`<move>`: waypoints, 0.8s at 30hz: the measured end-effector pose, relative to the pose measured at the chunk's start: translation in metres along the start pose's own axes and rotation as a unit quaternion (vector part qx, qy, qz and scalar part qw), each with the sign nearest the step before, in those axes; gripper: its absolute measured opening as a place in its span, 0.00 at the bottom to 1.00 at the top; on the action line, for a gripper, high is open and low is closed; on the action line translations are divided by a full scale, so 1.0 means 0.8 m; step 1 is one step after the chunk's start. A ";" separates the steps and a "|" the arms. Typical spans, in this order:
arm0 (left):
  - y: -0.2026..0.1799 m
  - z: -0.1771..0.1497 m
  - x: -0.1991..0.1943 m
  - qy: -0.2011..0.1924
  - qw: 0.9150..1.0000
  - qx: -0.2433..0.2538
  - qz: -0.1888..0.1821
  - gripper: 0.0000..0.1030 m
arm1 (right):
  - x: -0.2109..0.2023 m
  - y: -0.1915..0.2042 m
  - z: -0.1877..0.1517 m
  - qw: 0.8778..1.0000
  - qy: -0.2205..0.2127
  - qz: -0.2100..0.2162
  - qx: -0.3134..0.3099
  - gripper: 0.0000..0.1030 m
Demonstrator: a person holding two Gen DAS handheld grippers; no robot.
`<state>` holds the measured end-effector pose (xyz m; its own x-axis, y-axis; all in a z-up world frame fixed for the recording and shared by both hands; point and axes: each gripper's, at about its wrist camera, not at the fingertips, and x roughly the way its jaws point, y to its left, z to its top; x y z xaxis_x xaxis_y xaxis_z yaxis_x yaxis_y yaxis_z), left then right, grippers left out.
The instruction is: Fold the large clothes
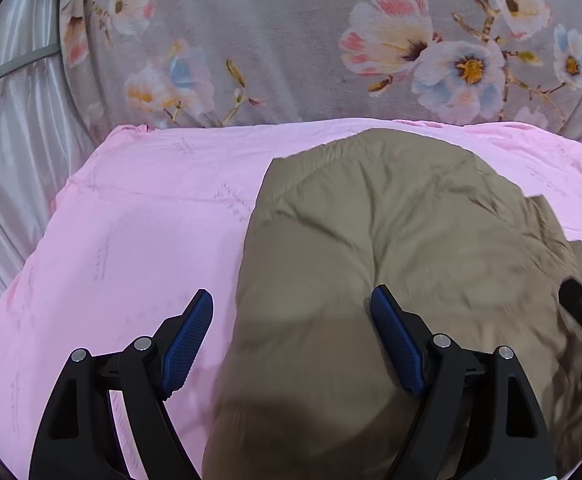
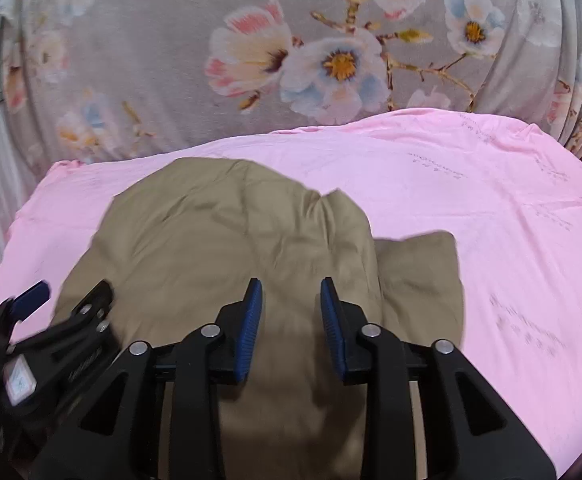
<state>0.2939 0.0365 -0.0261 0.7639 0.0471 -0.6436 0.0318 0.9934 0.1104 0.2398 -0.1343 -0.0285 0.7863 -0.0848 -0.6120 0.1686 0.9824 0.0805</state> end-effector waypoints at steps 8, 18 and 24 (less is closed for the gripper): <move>-0.012 -0.060 -0.067 0.003 0.999 0.039 0.025 0.77 | -0.034 -0.009 -0.074 0.998 0.055 -0.016 -0.016 0.33; -0.005 -0.109 -0.098 0.051 0.998 0.024 0.010 0.76 | -0.082 -0.004 -0.116 0.996 0.086 -0.023 -0.027 0.33; -0.009 -0.157 -0.122 0.069 0.997 0.024 0.003 0.76 | -0.128 -0.001 -0.154 0.996 0.084 -0.014 -0.033 0.53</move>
<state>0.1380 0.0376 -0.0589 0.6679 0.0709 -0.7409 0.0601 0.9871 0.1486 0.0862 -0.1059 -0.0626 0.6706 -0.0898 -0.7363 0.1455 0.9893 0.0119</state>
